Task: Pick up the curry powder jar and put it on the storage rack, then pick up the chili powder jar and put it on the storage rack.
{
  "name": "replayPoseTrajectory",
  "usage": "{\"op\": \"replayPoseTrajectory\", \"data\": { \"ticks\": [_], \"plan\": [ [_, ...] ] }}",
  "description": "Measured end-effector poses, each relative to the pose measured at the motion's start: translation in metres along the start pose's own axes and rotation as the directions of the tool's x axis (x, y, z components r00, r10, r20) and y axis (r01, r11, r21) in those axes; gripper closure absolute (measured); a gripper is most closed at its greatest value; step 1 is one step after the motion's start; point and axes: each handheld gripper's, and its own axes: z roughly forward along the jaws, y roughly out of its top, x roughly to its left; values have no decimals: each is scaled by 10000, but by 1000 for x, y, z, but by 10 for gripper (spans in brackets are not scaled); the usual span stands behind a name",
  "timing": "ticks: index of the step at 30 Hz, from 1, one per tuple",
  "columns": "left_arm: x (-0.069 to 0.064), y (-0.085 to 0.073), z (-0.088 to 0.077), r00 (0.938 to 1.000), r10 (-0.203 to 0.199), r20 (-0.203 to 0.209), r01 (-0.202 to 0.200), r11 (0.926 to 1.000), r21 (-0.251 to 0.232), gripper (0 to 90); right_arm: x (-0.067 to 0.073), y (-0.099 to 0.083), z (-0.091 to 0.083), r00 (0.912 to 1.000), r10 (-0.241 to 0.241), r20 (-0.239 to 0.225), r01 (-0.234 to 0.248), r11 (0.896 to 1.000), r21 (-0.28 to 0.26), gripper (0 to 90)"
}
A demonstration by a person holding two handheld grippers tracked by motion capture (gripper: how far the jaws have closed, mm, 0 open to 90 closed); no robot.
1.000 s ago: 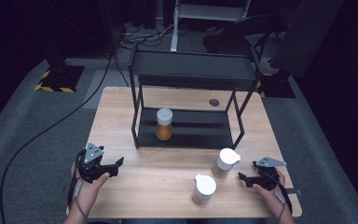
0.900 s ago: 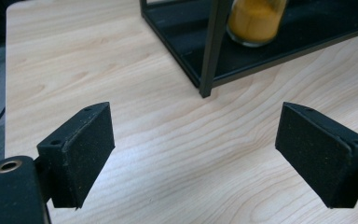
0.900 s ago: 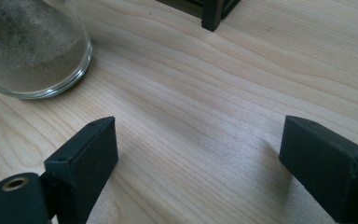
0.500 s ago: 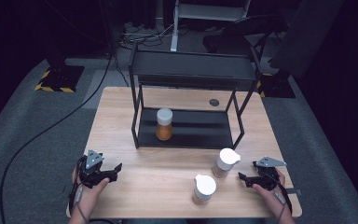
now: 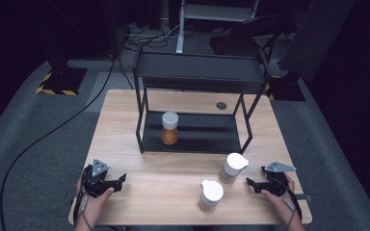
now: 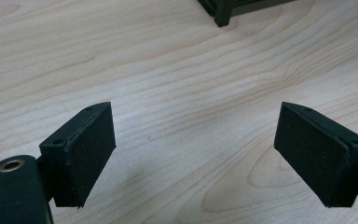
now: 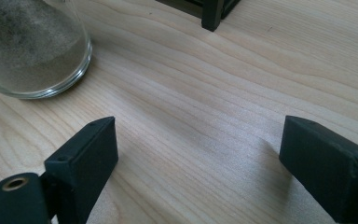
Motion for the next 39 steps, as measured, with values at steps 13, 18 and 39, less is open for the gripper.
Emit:
{"op": "replayPoseTrajectory", "data": {
  "ticks": [13,18,39],
  "plan": [
    [-1,-10,8,9994,16,-342,7,9978,670,112,0,0,0,10000,0,0,0,10000,0,114],
    [-2,-10,8,9991,-44,-418,72,9977,673,104,0,0,0,10000,-2,1,2,10000,-2,114],
    [-3,-9,9,9991,-85,-417,117,9970,771,66,0,0,0,10000,42,55,-42,10000,8,115]
  ]
}}
